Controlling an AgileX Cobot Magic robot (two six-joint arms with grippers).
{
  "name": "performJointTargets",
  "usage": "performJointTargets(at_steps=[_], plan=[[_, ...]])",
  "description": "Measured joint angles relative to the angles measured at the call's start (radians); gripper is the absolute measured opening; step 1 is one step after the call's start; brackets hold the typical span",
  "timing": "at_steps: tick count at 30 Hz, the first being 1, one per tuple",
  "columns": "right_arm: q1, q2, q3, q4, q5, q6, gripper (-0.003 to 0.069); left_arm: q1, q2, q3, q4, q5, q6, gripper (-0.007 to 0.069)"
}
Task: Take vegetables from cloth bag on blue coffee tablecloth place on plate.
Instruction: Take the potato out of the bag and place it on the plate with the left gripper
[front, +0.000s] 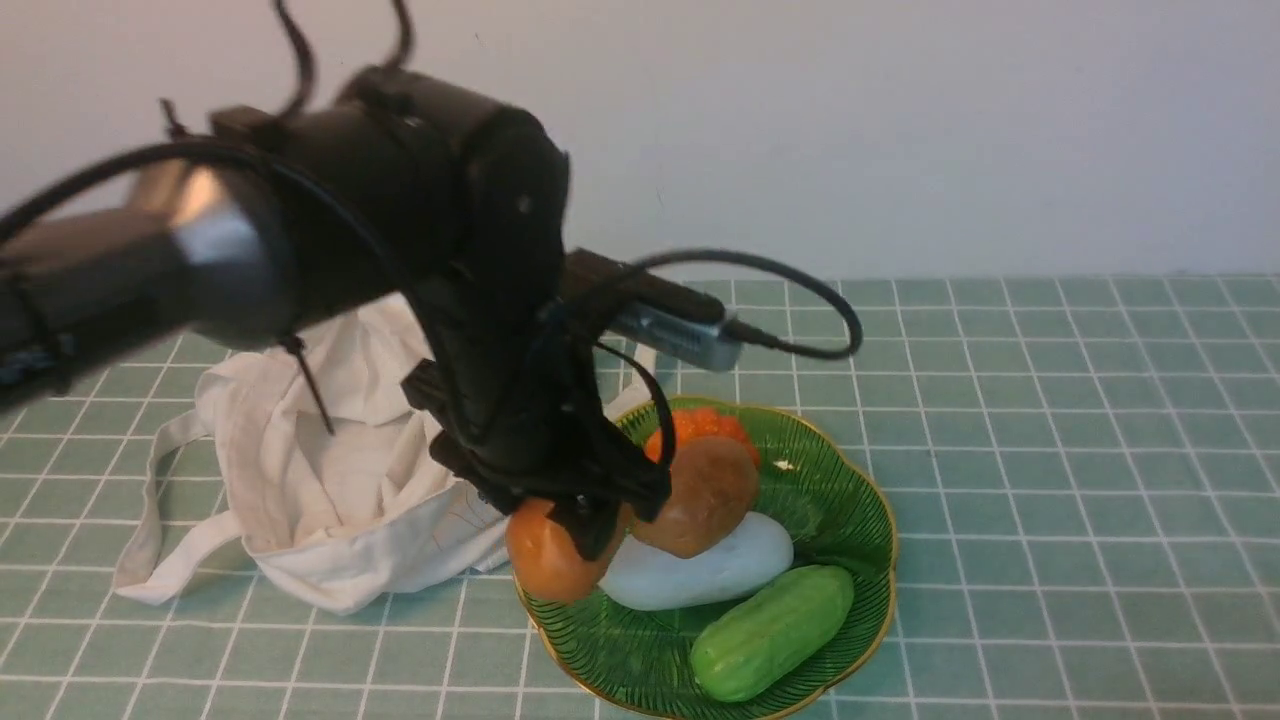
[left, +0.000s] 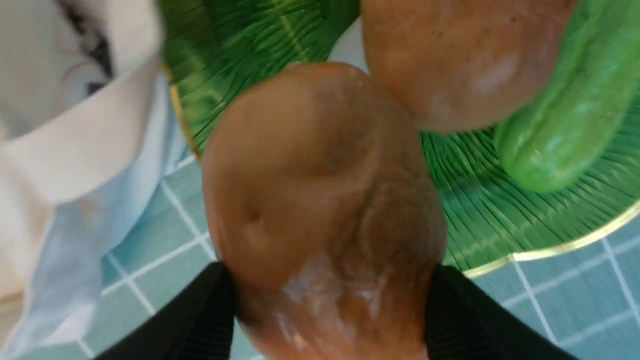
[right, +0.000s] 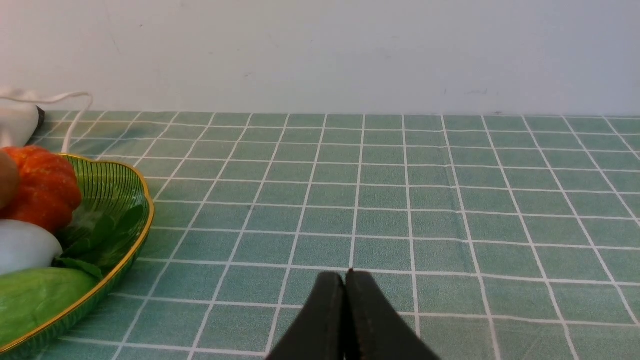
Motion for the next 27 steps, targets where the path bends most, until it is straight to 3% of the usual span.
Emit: performJointTargets(at_steps=[9,11,17,24,27], plan=[[0.0,0.0,0.0,0.0,0.0,0.0,-0.0016,-0.008,0.085,0.0,0.04,-0.095,-0.042,0.0472],[0.0,0.0,0.0,0.0,0.0,0.0,-0.0016,-0.008,0.085,-0.006,0.043,-0.101,-0.045,0.0547],[0.0,0.0,0.0,0.0,0.0,0.0,-0.0016,-0.008,0.085,-0.057,0.082,-0.065,-0.045,0.0659],[0.0,0.0,0.0,0.0,0.0,0.0,-0.0016,-0.008,0.085,-0.235,0.202,0.068,-0.039,0.0639],[0.0,0.0,0.0,0.0,0.0,0.0,-0.0016,-0.008,0.08,-0.347,0.279,0.081,0.0,0.0569]])
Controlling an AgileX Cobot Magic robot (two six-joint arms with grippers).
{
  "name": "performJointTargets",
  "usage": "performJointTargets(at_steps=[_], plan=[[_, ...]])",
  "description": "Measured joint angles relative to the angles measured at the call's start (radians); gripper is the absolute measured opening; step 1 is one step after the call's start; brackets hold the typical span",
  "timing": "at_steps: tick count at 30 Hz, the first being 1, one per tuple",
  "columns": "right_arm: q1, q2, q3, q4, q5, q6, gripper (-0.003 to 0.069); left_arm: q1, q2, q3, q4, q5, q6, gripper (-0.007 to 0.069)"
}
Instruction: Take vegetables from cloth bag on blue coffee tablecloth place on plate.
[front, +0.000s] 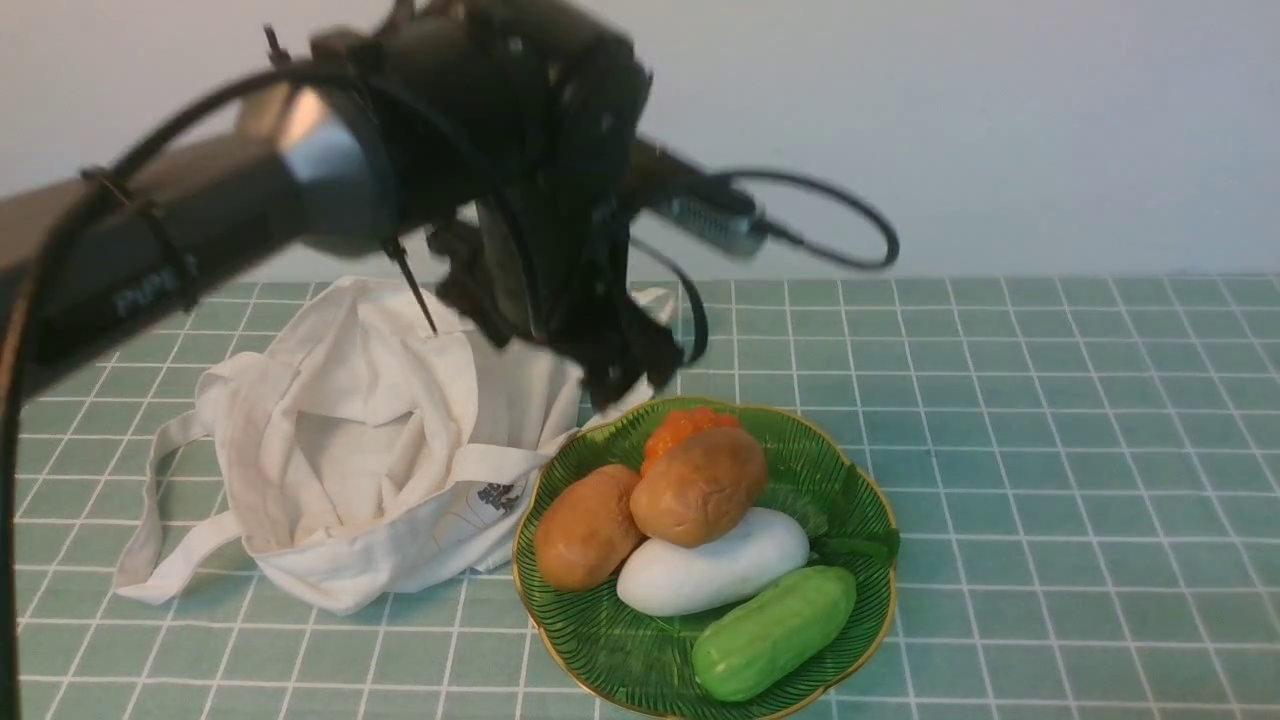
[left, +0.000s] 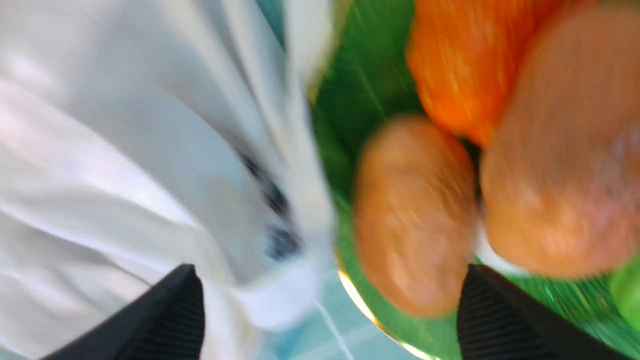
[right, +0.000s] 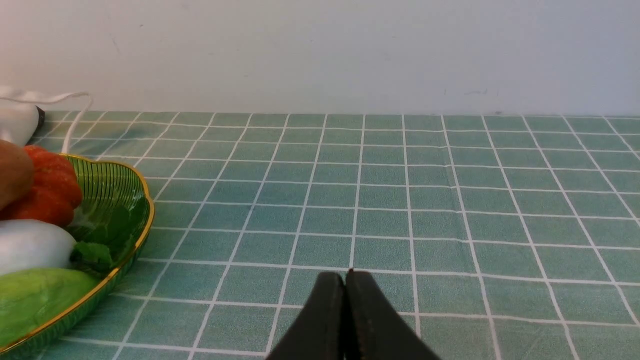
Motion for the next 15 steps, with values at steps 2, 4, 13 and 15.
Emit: performJointTargets(at_steps=[2,4,13,15], plan=[[0.0,0.0,0.0,0.0,0.0,0.0,-0.0016,0.0,-0.015,-0.071,0.027,0.002,0.03,0.0484],[0.0,0.0,0.0,0.0,0.0,0.0,-0.0016,0.0,-0.039,-0.109,0.03,0.003,0.047,0.0398],[0.0,0.0,0.0,0.0,0.0,0.0,-0.0016,0.0,-0.3,-0.033,-0.03,0.021,0.104,0.0006],[0.0,0.0,0.0,0.0,0.0,0.0,-0.0016,0.0,-0.399,0.019,-0.032,0.027,0.106,-0.0005]])
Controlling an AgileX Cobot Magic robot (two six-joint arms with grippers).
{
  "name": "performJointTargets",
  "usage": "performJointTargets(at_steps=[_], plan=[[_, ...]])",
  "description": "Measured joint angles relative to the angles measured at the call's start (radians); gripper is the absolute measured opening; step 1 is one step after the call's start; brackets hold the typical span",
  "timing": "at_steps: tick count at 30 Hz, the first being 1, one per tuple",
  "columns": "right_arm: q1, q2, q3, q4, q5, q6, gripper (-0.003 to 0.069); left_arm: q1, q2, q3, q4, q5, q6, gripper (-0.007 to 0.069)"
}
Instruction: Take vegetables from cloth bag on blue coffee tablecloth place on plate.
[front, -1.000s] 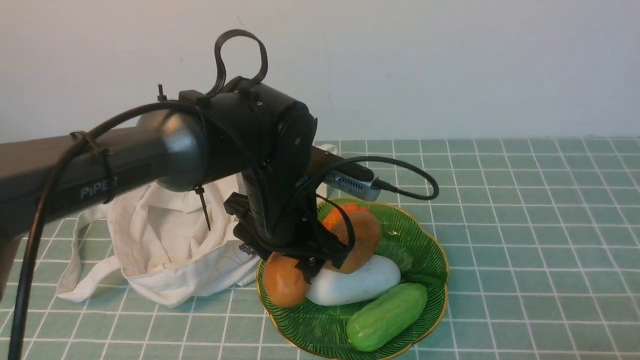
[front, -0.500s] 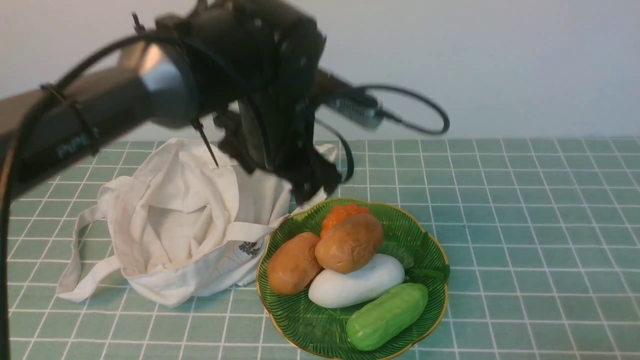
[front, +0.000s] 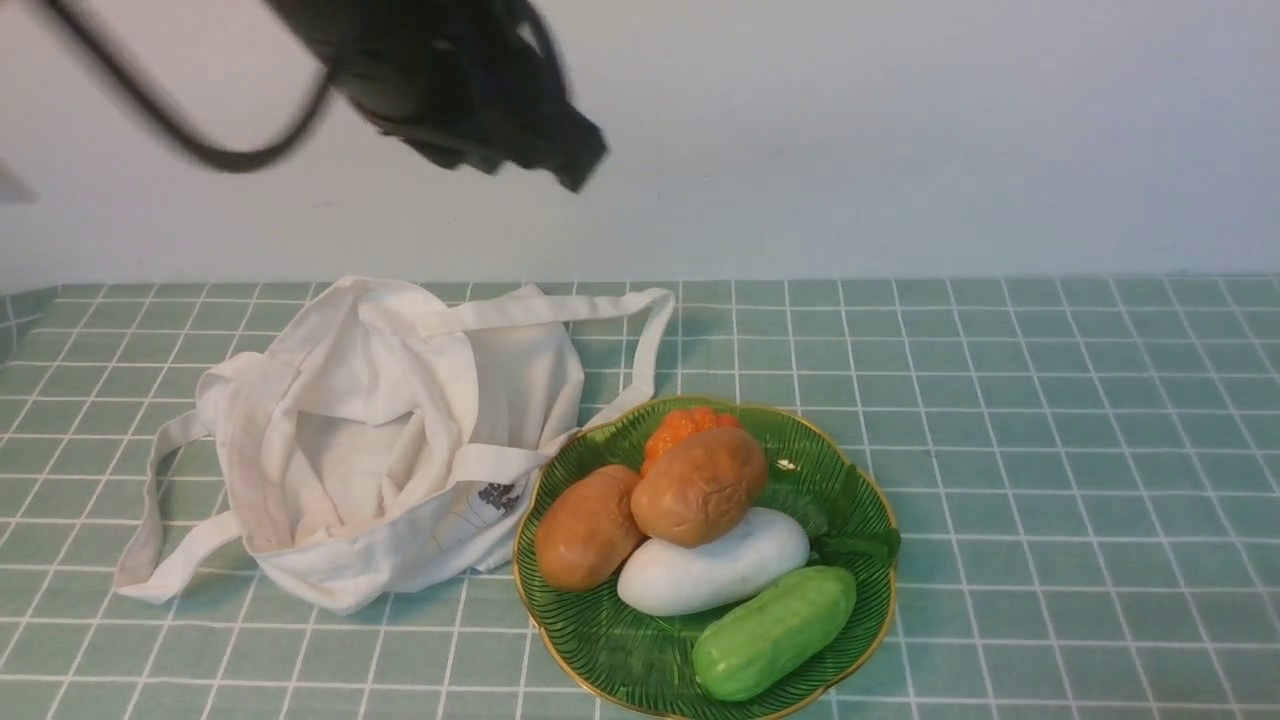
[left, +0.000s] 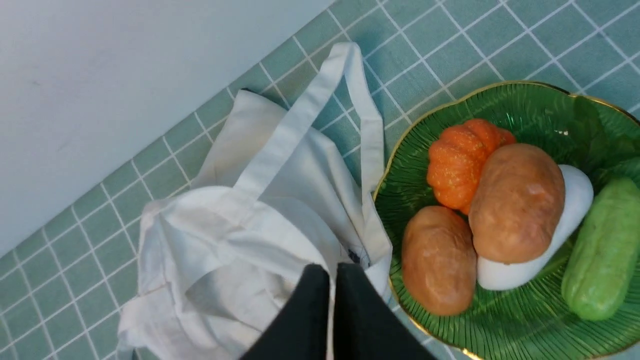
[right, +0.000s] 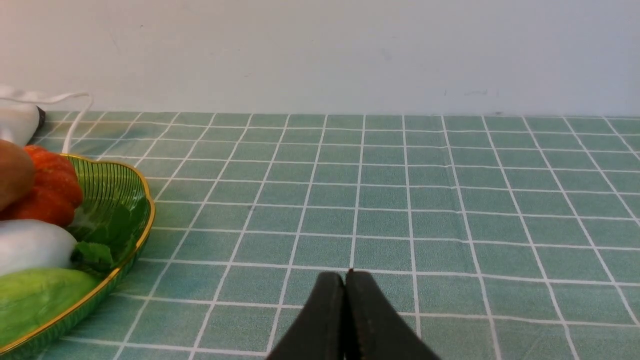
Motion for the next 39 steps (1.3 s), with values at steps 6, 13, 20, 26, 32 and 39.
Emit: performJointTargets(at_steps=[6,13,20,26,32,39], plan=[[0.0,0.0,0.0,0.0,0.0,0.0,-0.0016,0.0,-0.279,0.208,-0.024,0.002,-0.017,-0.0005],[0.0,0.0,0.0,0.0,0.0,0.0,-0.0016,0.0,-0.614,0.717,-0.163,-0.185,-0.017,-0.0005],[0.0,0.0,0.0,0.0,0.0,0.0,-0.0016,0.0,-0.846,1.046,-0.2,-0.639,-0.017,-0.0005],[0.0,0.0,0.0,0.0,0.0,0.0,-0.0016,0.0,-0.926,1.105,-0.206,-0.713,-0.017,-0.0005],[0.0,0.0,0.0,0.0,0.0,0.0,-0.0016,0.0,-0.927,1.106,-0.208,-0.709,-0.017,-0.0005],[0.0,0.0,0.0,0.0,0.0,0.0,-0.0016,0.0,-0.927,1.113,-0.246,-0.71,-0.017,-0.0005]])
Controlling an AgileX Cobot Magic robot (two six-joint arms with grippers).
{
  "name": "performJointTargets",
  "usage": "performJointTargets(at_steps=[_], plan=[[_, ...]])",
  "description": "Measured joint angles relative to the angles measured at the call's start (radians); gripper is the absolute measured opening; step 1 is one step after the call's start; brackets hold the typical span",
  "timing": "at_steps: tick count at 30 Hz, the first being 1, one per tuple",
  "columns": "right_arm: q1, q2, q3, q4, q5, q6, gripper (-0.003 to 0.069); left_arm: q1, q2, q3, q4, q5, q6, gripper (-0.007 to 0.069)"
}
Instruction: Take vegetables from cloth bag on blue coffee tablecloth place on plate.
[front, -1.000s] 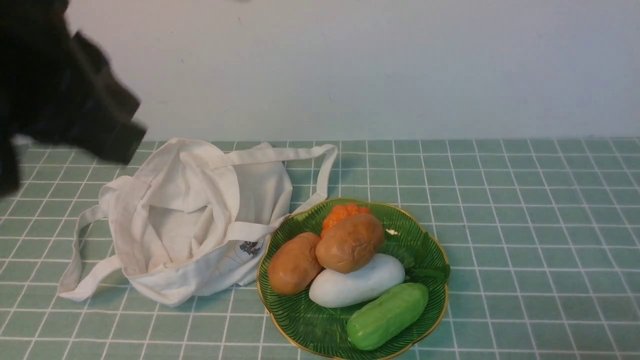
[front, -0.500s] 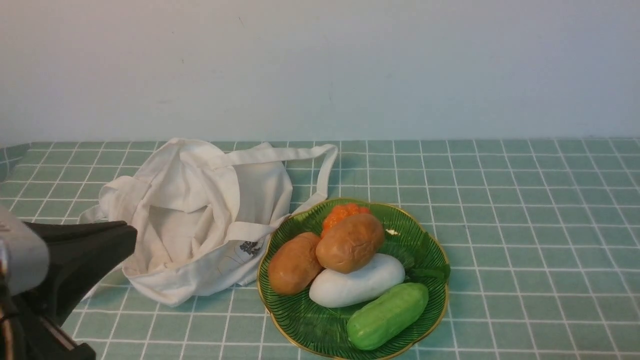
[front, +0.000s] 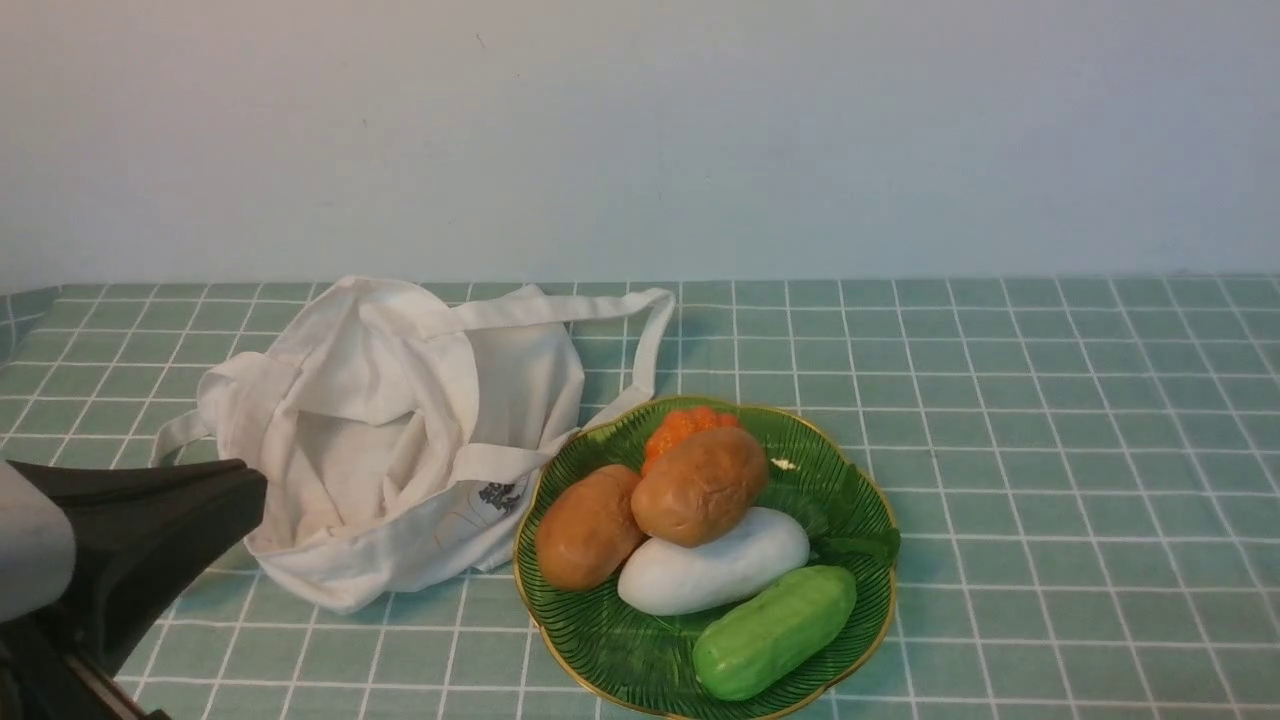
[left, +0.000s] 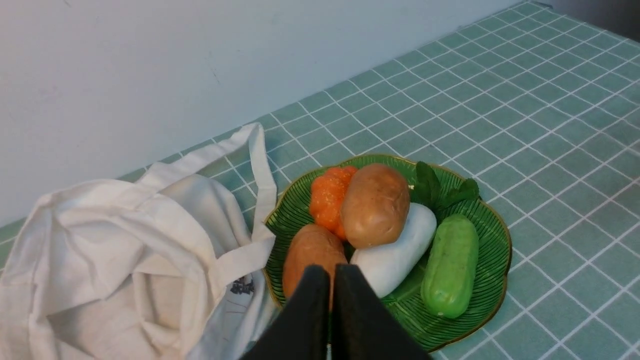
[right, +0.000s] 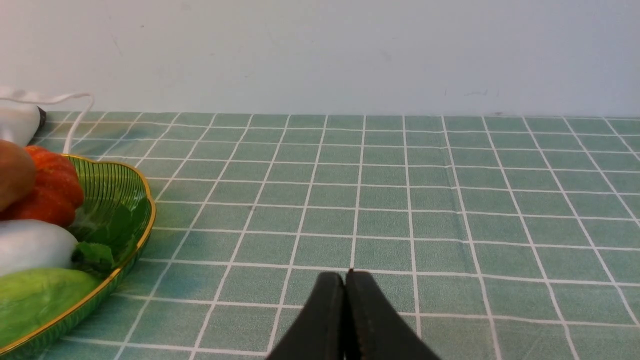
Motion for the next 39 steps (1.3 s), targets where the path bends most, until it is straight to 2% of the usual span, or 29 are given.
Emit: performJointTargets(at_steps=[6,10,13,18,19,23,28,39], plan=[[0.0,0.0,0.0,0.0,0.0,0.0,-0.0016,0.004,-0.094,0.173,-0.048,-0.114,0.018,-0.0005],[0.0,0.0,0.0,0.0,0.0,0.0,-0.0016,0.07,-0.211,0.31,-0.031,-0.2,0.017,-0.0005],[0.0,0.0,0.0,0.0,0.0,0.0,-0.0016,0.227,-0.347,0.441,-0.025,-0.254,0.012,-0.0005],[0.0,0.0,0.0,0.0,0.0,0.0,-0.0016,0.485,-0.528,0.602,-0.025,-0.259,0.007,-0.0005],[0.0,0.0,0.0,0.0,0.0,0.0,-0.0016,0.485,-0.533,0.607,-0.025,-0.259,0.0,-0.0005],[0.0,0.0,0.0,0.0,0.0,0.0,-0.0016,0.613,-0.569,0.677,-0.032,-0.255,-0.025,-0.0005],[0.0,0.0,0.0,0.0,0.0,0.0,-0.0016,0.625,-0.569,0.678,-0.021,-0.223,-0.034,-0.0005],[0.0,0.0,0.0,0.0,0.0,0.0,-0.0016,0.559,-0.569,0.679,-0.01,-0.173,-0.035,-0.0005]])
